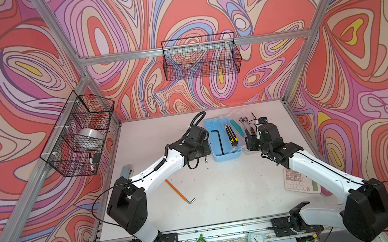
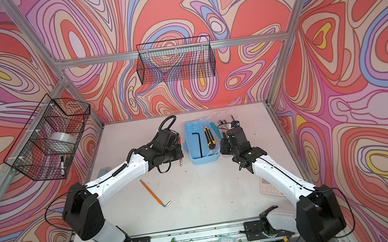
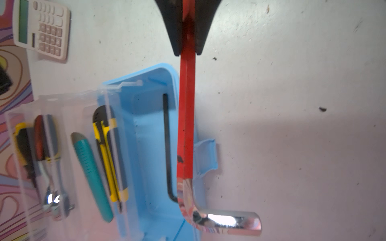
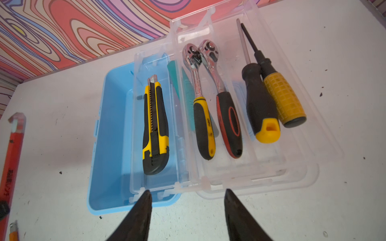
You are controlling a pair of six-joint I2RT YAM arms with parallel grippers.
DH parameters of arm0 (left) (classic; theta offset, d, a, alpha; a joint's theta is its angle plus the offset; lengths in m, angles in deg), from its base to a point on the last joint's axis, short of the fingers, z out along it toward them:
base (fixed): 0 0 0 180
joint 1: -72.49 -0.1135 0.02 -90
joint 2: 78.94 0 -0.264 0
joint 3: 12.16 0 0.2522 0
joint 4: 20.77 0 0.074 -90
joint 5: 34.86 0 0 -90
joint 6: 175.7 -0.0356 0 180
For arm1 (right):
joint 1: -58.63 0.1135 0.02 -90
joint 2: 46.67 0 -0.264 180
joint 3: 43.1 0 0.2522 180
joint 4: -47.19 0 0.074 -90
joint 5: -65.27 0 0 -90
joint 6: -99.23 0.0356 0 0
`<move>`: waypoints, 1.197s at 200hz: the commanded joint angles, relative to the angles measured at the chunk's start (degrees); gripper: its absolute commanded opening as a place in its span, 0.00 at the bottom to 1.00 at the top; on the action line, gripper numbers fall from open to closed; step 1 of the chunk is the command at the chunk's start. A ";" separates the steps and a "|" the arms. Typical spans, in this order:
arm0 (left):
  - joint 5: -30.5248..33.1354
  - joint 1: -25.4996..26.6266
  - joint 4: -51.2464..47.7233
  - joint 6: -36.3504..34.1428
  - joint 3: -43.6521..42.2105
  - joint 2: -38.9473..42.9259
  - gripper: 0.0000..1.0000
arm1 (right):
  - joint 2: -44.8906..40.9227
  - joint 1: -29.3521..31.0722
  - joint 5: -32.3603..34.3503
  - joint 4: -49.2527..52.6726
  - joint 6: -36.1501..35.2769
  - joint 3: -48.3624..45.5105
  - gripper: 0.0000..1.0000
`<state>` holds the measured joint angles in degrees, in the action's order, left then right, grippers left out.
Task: Pack the tool kit
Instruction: 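Lift and carry the red hex key with the left gripper toward the toolbox, then lower the red hex key into the toolbox and open the left gripper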
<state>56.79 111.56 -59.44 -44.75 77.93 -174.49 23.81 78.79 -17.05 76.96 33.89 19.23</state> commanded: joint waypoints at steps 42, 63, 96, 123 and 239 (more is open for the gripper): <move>-8.34 0.30 0.33 -2.30 14.94 -14.04 0.00 | -1.83 -0.39 -1.22 0.12 -0.65 -0.72 0.58; -9.11 0.23 -0.41 -2.05 18.76 -17.96 0.00 | -2.34 -0.47 -1.00 0.25 -0.53 -0.78 0.58; -8.61 0.22 -2.66 -1.25 24.00 -23.37 0.00 | -3.02 -0.47 -0.68 0.99 -0.54 -0.98 0.58; -8.29 0.22 -5.20 -0.10 27.47 -26.86 0.01 | -3.64 -0.48 -0.21 1.70 -0.67 -1.10 0.58; -8.21 0.13 -9.78 0.45 31.61 -29.67 0.43 | -4.82 -0.50 0.32 2.36 -0.66 -1.31 0.59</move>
<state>48.48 111.56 -67.94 -44.53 107.79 -205.09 20.07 78.55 -17.46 78.58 33.70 18.58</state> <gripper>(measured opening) 0.339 0.586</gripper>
